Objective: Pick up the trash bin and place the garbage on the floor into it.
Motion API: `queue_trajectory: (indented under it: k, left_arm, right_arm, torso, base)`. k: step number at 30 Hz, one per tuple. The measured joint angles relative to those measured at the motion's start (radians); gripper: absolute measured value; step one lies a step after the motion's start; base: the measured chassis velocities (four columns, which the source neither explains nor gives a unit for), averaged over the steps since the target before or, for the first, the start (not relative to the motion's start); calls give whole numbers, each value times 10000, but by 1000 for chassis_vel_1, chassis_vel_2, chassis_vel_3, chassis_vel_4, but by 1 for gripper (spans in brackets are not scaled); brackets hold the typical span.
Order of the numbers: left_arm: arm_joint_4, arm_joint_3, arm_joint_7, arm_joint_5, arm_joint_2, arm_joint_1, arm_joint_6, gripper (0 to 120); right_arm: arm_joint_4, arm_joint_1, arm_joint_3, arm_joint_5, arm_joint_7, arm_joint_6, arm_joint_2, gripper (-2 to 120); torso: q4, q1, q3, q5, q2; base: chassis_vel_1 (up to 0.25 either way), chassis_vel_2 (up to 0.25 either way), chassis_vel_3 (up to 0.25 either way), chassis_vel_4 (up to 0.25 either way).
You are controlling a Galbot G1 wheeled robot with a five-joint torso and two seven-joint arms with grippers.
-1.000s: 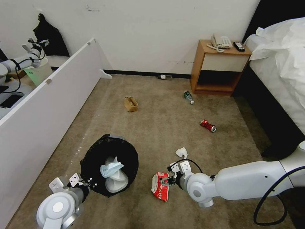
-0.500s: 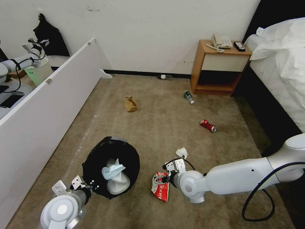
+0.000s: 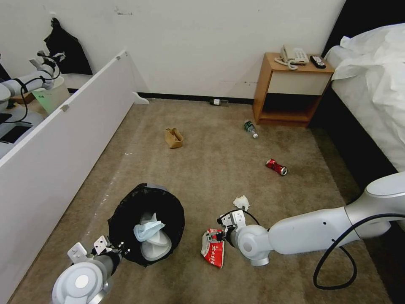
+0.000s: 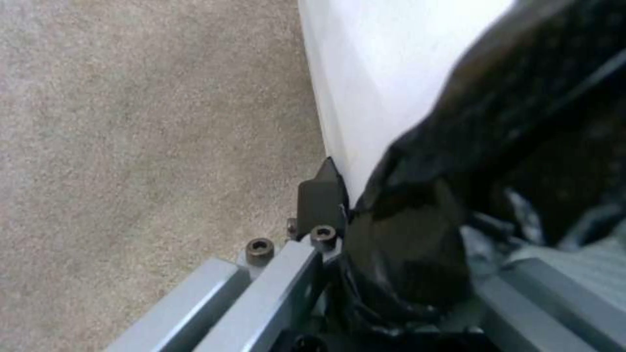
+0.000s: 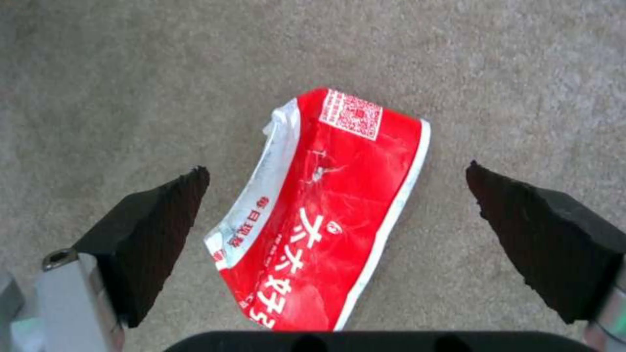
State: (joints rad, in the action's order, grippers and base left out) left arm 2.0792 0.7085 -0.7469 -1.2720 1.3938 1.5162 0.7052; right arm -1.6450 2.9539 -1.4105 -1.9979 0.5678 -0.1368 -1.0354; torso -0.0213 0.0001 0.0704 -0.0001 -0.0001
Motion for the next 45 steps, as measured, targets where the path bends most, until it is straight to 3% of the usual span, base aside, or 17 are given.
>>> queue_trajectory:
  k: [31,45]
  left_arm:
    - [-65,140,369,-25,-71,214,-8,0]
    - [-164,82,391,62,-15,151,-107,0]
  right_arm:
    - [1261,-9,487,-1046,-336,88,-1258,100]
    - [1616,-3,699,-1158,-553,252,-1336,100]
  torso:
    - [1,-1,0,0,0]
    - [1,0,0,1,0]
  base:
    - [0,0,0,0]
    - [0,0,0,0]
